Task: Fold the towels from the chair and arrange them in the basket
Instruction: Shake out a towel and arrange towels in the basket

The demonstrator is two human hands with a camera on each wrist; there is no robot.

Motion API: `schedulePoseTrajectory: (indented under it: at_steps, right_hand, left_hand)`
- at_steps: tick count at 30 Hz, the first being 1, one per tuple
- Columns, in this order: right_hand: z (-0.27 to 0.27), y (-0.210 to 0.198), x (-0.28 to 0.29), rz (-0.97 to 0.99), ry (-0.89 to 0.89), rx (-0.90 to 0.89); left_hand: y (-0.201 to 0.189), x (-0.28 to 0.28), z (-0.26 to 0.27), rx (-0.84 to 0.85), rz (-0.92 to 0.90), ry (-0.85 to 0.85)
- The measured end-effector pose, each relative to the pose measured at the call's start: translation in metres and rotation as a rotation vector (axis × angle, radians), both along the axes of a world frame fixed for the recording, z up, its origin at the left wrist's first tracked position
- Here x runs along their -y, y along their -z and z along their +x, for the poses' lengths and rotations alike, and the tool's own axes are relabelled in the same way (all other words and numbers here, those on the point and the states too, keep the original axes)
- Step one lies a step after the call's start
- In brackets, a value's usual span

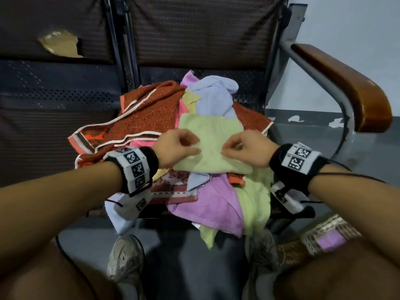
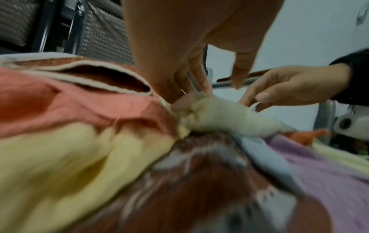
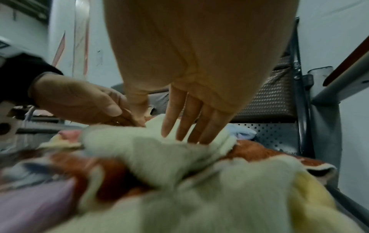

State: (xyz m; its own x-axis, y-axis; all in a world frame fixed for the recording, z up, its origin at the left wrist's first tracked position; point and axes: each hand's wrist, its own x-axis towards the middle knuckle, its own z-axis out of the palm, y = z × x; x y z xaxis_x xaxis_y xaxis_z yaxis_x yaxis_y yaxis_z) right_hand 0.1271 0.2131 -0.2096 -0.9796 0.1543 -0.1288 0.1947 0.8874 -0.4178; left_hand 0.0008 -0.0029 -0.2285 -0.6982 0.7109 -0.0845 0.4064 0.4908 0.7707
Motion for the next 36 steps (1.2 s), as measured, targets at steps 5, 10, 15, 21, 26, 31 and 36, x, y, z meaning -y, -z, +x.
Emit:
schedulePoseTrajectory:
  at_steps: [5, 10, 15, 21, 26, 31, 36]
  right_hand:
    - [0.024, 0.017, 0.002, 0.099, -0.107, 0.099]
    - [0.020, 0.004, 0.001, 0.153, -0.096, -0.024]
    - [0.021, -0.007, -0.003, -0.134, 0.007, -0.060]
    - [0.008, 0.000, -0.006, -0.327, 0.165, -0.056]
    - [0.001, 0.016, -0.004, -0.088, 0.196, 0.007]
    - [-0.001, 0.012, -0.002, -0.060, 0.204, 0.064]
    - [0.004, -0.019, 0.014, -0.162, 0.174, -0.009]
  left_hand:
    - [0.013, 0.017, 0.012, -0.196, -0.190, 0.144]
    - [0.005, 0.017, 0.009, -0.252, -0.102, 0.038]
    - [-0.005, 0.022, 0.001, 0.085, 0.126, -0.081]
    - [0.001, 0.018, -0.012, 0.049, 0.042, -0.271]
    - [-0.001, 0.014, -0.008, 0.210, -0.316, -0.294]
    - [-0.004, 0.006, 0.002, 0.441, -0.195, -0.307]
    - [-0.036, -0.008, 0.019, 0.415, 0.257, -0.292]
